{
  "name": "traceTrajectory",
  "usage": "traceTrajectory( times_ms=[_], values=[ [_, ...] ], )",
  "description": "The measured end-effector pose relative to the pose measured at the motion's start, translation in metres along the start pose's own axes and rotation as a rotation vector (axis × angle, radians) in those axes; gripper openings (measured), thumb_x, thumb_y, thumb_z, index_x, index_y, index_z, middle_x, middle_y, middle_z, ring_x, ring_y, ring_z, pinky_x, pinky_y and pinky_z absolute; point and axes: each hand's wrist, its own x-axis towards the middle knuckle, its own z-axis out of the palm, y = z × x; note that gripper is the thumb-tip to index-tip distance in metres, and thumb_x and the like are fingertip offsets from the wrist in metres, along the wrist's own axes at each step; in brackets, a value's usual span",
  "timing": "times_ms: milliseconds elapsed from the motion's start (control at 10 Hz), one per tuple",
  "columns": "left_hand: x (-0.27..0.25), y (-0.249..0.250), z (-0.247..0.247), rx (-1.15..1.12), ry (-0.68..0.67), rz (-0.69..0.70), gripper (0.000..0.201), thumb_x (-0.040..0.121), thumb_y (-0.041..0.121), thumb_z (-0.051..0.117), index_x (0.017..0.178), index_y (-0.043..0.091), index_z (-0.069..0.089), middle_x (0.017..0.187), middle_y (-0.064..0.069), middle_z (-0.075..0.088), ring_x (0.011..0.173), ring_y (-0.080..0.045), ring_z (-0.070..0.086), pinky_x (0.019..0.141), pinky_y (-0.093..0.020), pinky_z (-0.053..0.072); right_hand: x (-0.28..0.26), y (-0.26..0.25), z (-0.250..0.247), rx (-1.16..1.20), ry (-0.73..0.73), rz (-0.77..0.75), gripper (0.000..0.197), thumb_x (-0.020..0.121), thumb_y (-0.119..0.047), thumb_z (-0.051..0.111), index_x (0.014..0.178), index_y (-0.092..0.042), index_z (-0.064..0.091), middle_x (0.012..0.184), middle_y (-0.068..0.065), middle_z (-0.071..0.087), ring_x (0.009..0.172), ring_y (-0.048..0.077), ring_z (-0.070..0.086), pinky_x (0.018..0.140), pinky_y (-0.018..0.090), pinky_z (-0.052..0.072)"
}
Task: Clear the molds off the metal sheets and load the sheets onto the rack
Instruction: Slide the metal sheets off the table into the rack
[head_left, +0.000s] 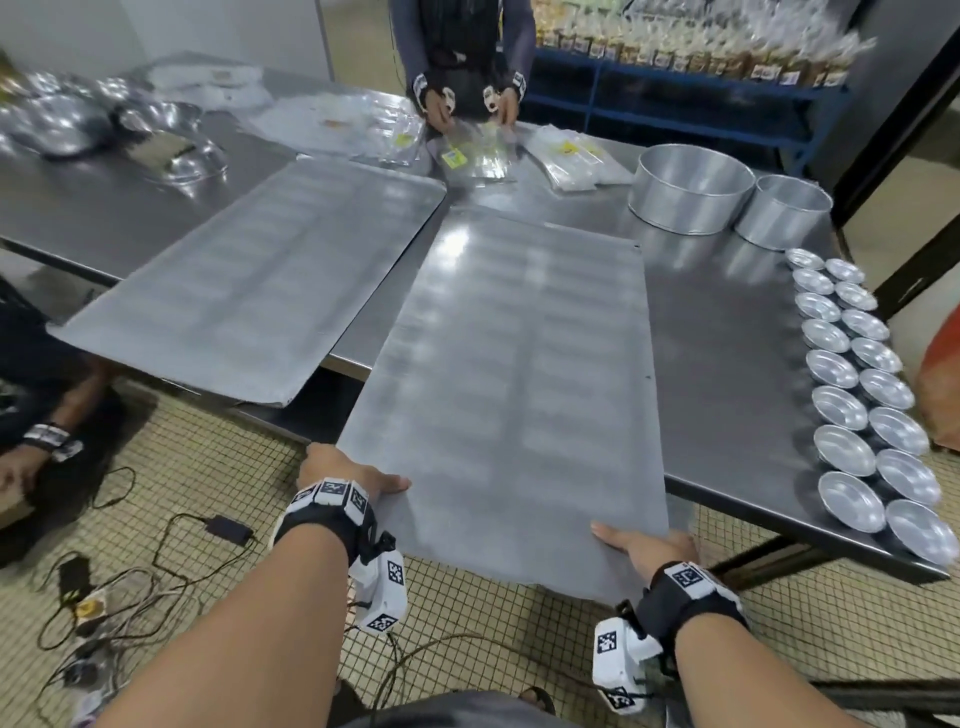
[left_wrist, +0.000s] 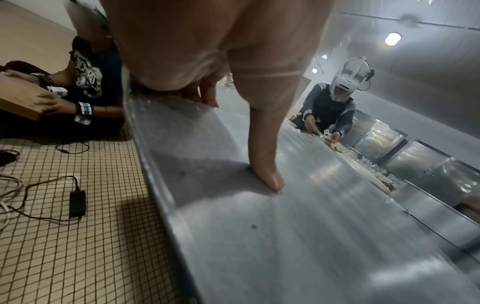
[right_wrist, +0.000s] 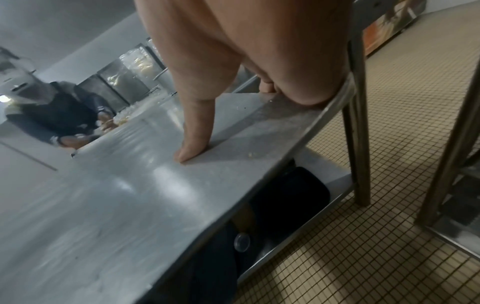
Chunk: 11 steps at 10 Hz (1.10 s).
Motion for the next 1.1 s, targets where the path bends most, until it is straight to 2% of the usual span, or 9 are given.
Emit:
traceTrajectory(
  times_ms=[100, 200, 400, 500, 600, 700, 900, 1000, 1100],
  values=[
    [0.014, -0.01, -0.032, -0.01, 0.019, -0.004, 0.112, 0.016, 0.045, 0.097, 0.111, 0.005, 0.052, 0.102, -0.011, 0.067, 0.09, -0.034, 0.066, 0.082, -0.045, 0.058, -0.015, -0.002, 0.035, 0.004, -0.031, -0.017, 0.096, 0.025, -0.032, 0.103, 0.109, -0.009, 0.064, 0.097, 0.011, 0.071, 0.088, 0.035, 0.068, 0.084, 0.054, 0.058],
    [0.027, -0.022, -0.061, -0.045, 0.019, -0.024, 0.095, 0.029, 0.034, 0.101, 0.106, 0.004, 0.053, 0.098, -0.012, 0.067, 0.088, -0.034, 0.066, 0.081, -0.046, 0.057, 0.002, 0.007, 0.07, -0.01, -0.044, -0.043, 0.117, 0.0, -0.047, 0.098, 0.107, -0.014, 0.064, 0.095, 0.008, 0.073, 0.084, 0.034, 0.07, 0.078, 0.053, 0.059],
    [0.069, -0.05, -0.114, -0.067, 0.02, -0.09, 0.103, 0.025, 0.039, 0.1, 0.108, 0.003, 0.052, 0.099, -0.012, 0.068, 0.09, -0.035, 0.067, 0.077, -0.047, 0.059, -0.042, -0.014, 0.137, -0.073, -0.078, -0.048, 0.103, 0.012, -0.035, 0.1, 0.106, -0.008, 0.066, 0.091, 0.009, 0.074, 0.077, 0.03, 0.071, 0.079, 0.046, 0.059],
    [0.085, -0.056, -0.141, -0.073, 0.028, -0.087, 0.104, 0.029, 0.037, 0.1, 0.114, 0.002, 0.051, 0.105, -0.014, 0.066, 0.093, -0.036, 0.067, 0.077, -0.047, 0.059, -0.051, -0.02, 0.169, -0.077, -0.091, -0.057, 0.112, 0.006, -0.038, 0.098, 0.108, -0.008, 0.064, 0.093, 0.011, 0.073, 0.079, 0.032, 0.071, 0.081, 0.049, 0.059],
    [0.103, -0.062, -0.164, -0.081, 0.021, -0.098, 0.099, 0.039, 0.032, 0.1, 0.119, 0.001, 0.05, 0.109, -0.017, 0.065, 0.096, -0.037, 0.065, 0.08, -0.046, 0.058, -0.07, -0.032, 0.199, -0.098, -0.098, -0.078, 0.098, 0.022, -0.03, 0.101, 0.109, -0.005, 0.063, 0.094, 0.013, 0.072, 0.08, 0.032, 0.07, 0.077, 0.044, 0.058],
    [0.123, -0.067, -0.181, -0.075, -0.006, -0.095, 0.09, 0.043, 0.03, 0.099, 0.116, 0.001, 0.054, 0.102, -0.017, 0.067, 0.091, -0.037, 0.066, 0.078, -0.047, 0.058, -0.08, -0.04, 0.224, -0.13, -0.09, -0.091, 0.094, 0.022, -0.03, 0.101, 0.105, -0.005, 0.066, 0.092, 0.012, 0.073, 0.078, 0.03, 0.071, 0.075, 0.042, 0.059],
    [0.154, -0.055, -0.209, -0.033, 0.002, -0.097, 0.089, 0.047, 0.035, 0.098, 0.116, -0.001, 0.055, 0.102, -0.019, 0.068, 0.089, -0.038, 0.067, 0.069, -0.042, 0.057, -0.079, -0.063, 0.263, -0.223, -0.058, -0.101, 0.115, -0.004, -0.046, 0.093, 0.101, -0.008, 0.067, 0.093, 0.01, 0.074, 0.08, 0.033, 0.071, 0.079, 0.046, 0.06],
    [0.171, -0.042, -0.215, -0.027, 0.005, -0.099, 0.081, 0.048, 0.035, 0.097, 0.109, 0.0, 0.058, 0.1, -0.017, 0.067, 0.085, -0.037, 0.067, 0.06, -0.038, 0.056, -0.083, -0.086, 0.275, -0.26, -0.065, -0.129, 0.107, 0.006, -0.045, 0.097, 0.102, -0.007, 0.068, 0.095, 0.011, 0.074, 0.082, 0.032, 0.071, 0.08, 0.044, 0.06],
    [0.187, -0.026, -0.219, -0.007, 0.019, -0.083, 0.075, 0.047, 0.034, 0.097, 0.103, 0.003, 0.058, 0.102, -0.017, 0.066, 0.086, -0.037, 0.066, 0.071, -0.043, 0.058, -0.085, -0.111, 0.284, -0.314, -0.068, -0.171, 0.086, 0.03, -0.038, 0.1, 0.103, -0.005, 0.07, 0.1, 0.012, 0.074, 0.086, 0.031, 0.07, 0.083, 0.039, 0.059]
  ],
)
